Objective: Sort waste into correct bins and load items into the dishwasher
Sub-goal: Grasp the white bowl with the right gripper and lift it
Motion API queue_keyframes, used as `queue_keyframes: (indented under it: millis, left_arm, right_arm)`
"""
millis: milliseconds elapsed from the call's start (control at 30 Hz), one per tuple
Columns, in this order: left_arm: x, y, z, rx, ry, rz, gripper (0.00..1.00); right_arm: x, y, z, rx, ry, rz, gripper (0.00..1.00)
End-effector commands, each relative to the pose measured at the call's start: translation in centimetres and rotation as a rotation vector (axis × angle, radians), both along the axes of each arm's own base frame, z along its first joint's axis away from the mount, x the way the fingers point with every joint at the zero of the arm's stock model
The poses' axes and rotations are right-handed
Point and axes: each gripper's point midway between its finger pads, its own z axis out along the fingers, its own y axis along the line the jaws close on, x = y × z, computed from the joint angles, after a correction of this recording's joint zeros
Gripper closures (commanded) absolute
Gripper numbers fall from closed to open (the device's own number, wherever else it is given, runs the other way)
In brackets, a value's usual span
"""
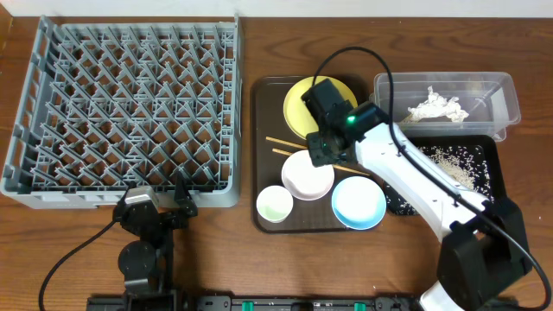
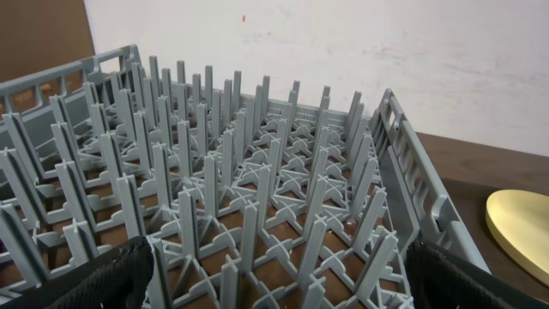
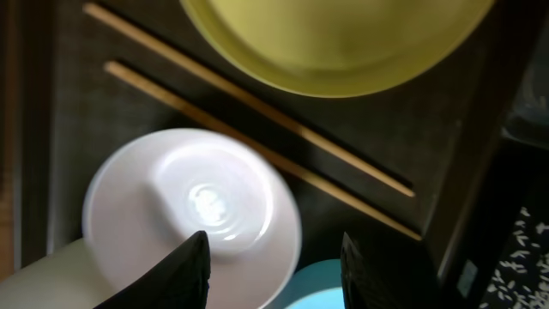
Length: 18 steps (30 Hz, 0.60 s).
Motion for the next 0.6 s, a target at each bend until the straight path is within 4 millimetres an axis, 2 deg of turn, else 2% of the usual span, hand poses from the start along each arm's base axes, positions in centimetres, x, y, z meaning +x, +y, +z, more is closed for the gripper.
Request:
queue_keyframes:
  millis: [0, 167, 333, 433, 567]
  left_arm:
    - [-0.1, 0.2, -1.8, 0.009, 0.049, 0.012, 0.05]
    - [-0.1, 0.2, -1.8, 0.009, 0.049, 0.012, 0.05]
    - [-0.1, 0.2, -1.8, 0.009, 0.049, 0.012, 0.05]
    - [-0.1, 0.2, -1.8, 0.009, 0.049, 0.012, 0.05]
    - [-0.1, 0.2, -1.8, 0.009, 0.049, 0.012, 0.05]
  right_arm:
    - [0.1, -0.8, -2.0, -0.046, 0.043, -0.03, 0.54]
    - [-0.5, -0.6, -4.8, -0.069, 0.122, -0.016, 0.57]
    - [-1.3, -0.1, -6.9, -0.063, 0.194, 0.003, 0.7]
    - [-1.4, -0.1, -7.6, -0.071, 0.211, 0.006, 0.8]
    - [-1.4, -0.2, -7.8, -0.074, 0.215, 0.01, 0.88]
